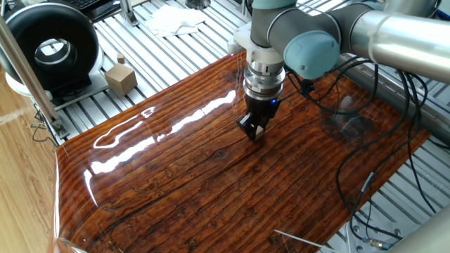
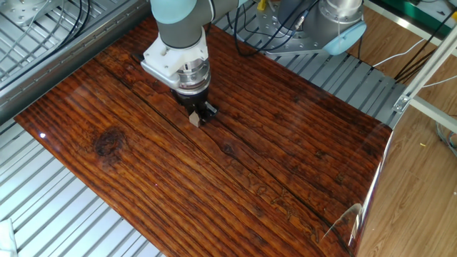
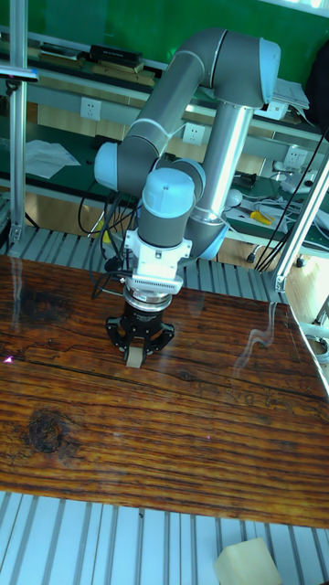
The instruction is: Hold a small block with the gripper and sweep it from left to right on the table
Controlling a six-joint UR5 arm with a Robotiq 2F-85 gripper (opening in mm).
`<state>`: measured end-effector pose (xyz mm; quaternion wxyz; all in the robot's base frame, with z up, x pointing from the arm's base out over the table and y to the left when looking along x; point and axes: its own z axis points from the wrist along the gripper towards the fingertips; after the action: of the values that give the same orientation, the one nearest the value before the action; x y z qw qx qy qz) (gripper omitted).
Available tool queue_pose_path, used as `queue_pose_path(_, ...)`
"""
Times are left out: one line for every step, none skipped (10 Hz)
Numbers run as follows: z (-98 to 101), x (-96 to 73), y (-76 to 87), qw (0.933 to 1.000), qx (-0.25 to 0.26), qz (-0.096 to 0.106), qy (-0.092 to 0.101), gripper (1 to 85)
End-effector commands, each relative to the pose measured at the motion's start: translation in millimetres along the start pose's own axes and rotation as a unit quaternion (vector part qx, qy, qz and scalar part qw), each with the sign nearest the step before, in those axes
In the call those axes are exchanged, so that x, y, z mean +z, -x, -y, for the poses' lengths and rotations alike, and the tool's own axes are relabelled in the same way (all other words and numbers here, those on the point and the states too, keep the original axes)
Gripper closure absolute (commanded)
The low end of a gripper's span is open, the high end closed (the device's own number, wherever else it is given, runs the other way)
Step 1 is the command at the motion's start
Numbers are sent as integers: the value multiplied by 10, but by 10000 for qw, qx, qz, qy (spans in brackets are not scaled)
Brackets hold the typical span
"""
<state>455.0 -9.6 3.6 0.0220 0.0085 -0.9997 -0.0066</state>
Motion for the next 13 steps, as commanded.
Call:
queue_pose_path(-1,-25,6,10000,35,4,18,483)
queue_pose_path(-6,-33,6,10000,34,4,25,483)
queue_pose_path(-6,-36,7,10000,34,4,25,487)
queue_pose_path(3,-42,11,10000,27,11,10,487)
queue_pose_path(3,-44,16,10000,35,19,10,490)
queue_pose_path(3,-43,16,10000,58,19,10,510)
queue_pose_path(7,-42,16,10000,66,19,2,547)
queue_pose_path(2,-41,1,9999,104,-11,10,673)
queue_pose_path(14,-38,-11,9999,167,-34,-13,793)
queue_pose_path(2,-38,-15,9998,189,-41,10,847)
queue_pose_path(-26,-37,-7,9998,194,-26,64,847)
queue_pose_path(-42,-35,2,9997,208,-11,94,847)
queue_pose_path(-42,-33,1,9997,208,-11,94,847)
